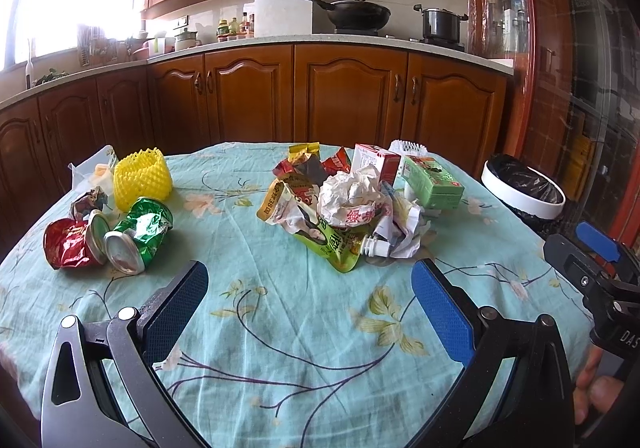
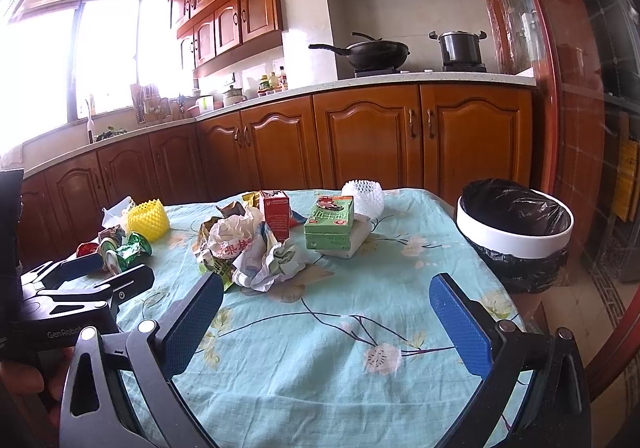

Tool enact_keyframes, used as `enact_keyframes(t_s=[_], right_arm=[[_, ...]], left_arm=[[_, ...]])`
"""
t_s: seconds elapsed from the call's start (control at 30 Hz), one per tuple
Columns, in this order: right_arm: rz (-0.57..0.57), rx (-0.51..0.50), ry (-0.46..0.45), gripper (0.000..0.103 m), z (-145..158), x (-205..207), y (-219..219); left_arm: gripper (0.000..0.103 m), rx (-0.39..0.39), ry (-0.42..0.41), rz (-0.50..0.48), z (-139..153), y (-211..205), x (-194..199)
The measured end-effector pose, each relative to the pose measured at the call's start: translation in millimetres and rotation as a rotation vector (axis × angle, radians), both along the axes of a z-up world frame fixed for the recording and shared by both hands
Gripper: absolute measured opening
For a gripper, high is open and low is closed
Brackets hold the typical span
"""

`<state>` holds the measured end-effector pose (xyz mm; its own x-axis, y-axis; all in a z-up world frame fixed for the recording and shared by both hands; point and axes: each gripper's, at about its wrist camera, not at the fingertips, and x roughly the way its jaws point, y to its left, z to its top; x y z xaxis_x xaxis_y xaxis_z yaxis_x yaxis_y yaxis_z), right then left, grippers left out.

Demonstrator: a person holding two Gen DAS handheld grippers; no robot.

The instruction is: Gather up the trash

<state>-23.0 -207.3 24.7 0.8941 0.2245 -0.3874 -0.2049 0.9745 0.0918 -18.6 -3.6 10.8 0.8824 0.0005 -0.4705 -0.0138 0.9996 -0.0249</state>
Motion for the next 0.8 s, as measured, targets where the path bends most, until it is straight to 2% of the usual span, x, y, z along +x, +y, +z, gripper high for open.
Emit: enact_keyframes(t_s=[0.3,0.53,0.7,0.8], right_arm=[[0.004,0.005,0.015,0.103,-1.2,3.8,0.5],[0.028,0.038,0.055,0.103,-1.3,17.7,-3.0],[0.041,0.054,0.080,0.096,0.7,29.5,-4.6],[0.056,0.073,0.112,0.088,1.3,40.1,-5.2]], left_arm=[[0.103,-0.001,0.015,-0.005,-2.4,0.2,5.2],[0.100,-0.043,0.053,-0.015,-1.2,9.6,20.2],[0.096,-0.046,0.073,-0.028,2.0,10.9,33.2],[0.091,-0.050,0.099,-0.047,3.7,9.8,45.6]])
